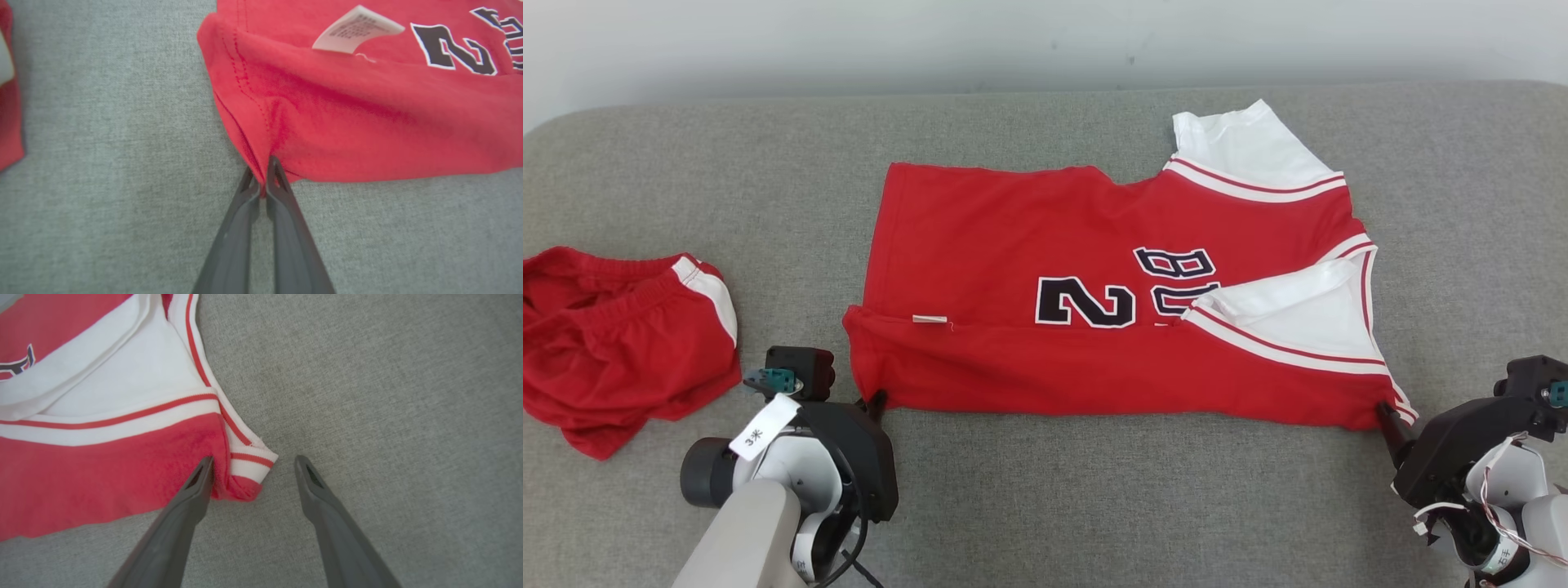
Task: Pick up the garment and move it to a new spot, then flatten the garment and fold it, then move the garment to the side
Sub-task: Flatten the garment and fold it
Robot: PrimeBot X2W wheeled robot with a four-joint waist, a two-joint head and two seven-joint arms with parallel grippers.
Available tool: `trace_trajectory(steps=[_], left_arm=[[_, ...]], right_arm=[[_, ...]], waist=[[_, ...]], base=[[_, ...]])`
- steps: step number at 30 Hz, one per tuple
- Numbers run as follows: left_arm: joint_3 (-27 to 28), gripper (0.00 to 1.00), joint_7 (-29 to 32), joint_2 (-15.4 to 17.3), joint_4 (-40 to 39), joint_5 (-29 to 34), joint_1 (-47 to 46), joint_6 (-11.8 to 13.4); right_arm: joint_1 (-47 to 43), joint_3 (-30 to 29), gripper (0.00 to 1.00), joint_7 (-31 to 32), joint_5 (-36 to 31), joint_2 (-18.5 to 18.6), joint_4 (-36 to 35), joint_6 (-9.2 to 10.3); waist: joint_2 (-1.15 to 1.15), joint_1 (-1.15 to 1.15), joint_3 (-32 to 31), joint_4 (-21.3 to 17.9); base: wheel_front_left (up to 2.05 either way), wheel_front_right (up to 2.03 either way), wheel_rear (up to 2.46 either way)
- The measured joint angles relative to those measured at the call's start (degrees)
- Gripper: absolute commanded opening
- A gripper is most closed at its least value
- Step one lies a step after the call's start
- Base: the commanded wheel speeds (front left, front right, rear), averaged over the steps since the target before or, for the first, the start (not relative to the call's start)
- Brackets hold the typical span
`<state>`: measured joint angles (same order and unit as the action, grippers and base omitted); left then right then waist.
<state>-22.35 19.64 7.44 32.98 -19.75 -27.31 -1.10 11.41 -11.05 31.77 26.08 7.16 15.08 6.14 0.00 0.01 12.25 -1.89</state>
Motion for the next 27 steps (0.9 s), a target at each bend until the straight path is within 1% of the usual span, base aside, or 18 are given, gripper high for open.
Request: trace_trajectory(steps=[6, 13, 14, 15, 16, 17, 18, 19, 20, 22, 23, 27], left_arm=[[0.0, 0.00, 0.0, 0.0, 0.5, -0.1, 0.0, 0.0], [-0.2, 0.00, 0.0, -0.1, 0.7, -0.3, 0.0, -0.1], [-0.2, 0.00, 0.0, -0.1, 0.8, -0.3, 0.0, -0.4], [-0.3, 0.00, 0.0, -0.1, 0.8, -0.3, 0.0, -0.4], [-0.3, 0.00, 0.0, -0.1, 0.8, -0.3, 0.0, -0.4], [-0.3, 0.00, 0.0, -0.1, 0.8, -0.3, 0.0, -0.4], [-0.3, 0.00, 0.0, -0.1, 0.8, -0.3, 0.0, -0.4], [-0.4, 0.00, 0.0, -0.1, 0.8, -0.3, 0.0, -0.4], [-0.4, 0.00, 0.0, -0.1, 0.8, -0.3, 0.0, -0.4], [-0.4, 0.00, 0.0, -0.1, 0.8, -0.3, 0.0, -0.4], [-0.4, 0.00, 0.0, -0.1, 0.8, -0.3, 0.0, -0.5], [-0.4, 0.00, 0.0, -0.1, 0.8, -0.4, 0.0, -0.5]], right_arm=[[-0.2, -0.1, 1.00, 0.1, -0.1, 0.0, -0.2, 0.26], [-0.2, 0.1, 1.00, 0.8, -0.1, -0.2, 1.1, 0.42], [-0.2, 0.0, 0.79, 0.8, -0.1, -0.2, 1.2, 0.42], [-0.2, 0.0, 0.49, 0.8, -0.1, -0.3, 1.3, 0.43], [-0.1, 0.0, 0.34, 0.8, -0.1, -0.3, 1.3, 0.43], [0.0, 0.0, 0.24, 0.8, -0.3, -0.4, 1.4, 0.43], [0.1, 0.0, 0.21, 0.8, -0.5, -0.5, 1.4, 0.43], [0.2, 0.0, 0.20, 0.8, -0.5, -0.6, 1.5, 0.43], [0.3, -0.1, 0.12, 0.8, -0.5, -0.6, 1.6, 0.43], [0.6, -0.2, 0.03, 0.8, -0.5, -0.6, 1.7, 0.49], [0.7, -0.2, 0.00, 0.8, -0.5, -0.6, 1.8, 0.49], [0.7, -0.3, 0.00, 0.8, -0.5, -0.6, 1.8, 0.49]], waist=[[0.00, 0.00, -0.4, 0.0], [0.00, -0.01, -0.6, 0.3], [0.00, 0.00, -0.6, 0.4], [0.00, 0.00, -0.6, 0.4], [0.00, -0.01, -0.6, 0.5], [0.00, -0.01, -0.6, 0.5], [0.00, -0.01, -0.6, 0.5], [0.00, -0.01, -0.6, 0.6], [0.00, -0.01, -0.6, 0.6], [0.00, -0.01, -0.6, 0.6], [0.00, -0.01, -0.5, 0.6], [0.00, -0.01, -0.5, 0.6]], base=[[0.00, 0.00, 0.00], [0.00, 0.00, 0.00], [0.00, 0.00, 0.00], [0.00, 0.00, 0.00], [0.00, 0.00, 0.00], [0.00, 0.00, 0.00], [0.00, 0.00, 0.00], [0.00, 0.00, 0.00], [0.00, 0.00, 0.00], [0.00, 0.00, 0.00], [0.00, 0.00, 0.00], [0.00, 0.00, 0.00]])
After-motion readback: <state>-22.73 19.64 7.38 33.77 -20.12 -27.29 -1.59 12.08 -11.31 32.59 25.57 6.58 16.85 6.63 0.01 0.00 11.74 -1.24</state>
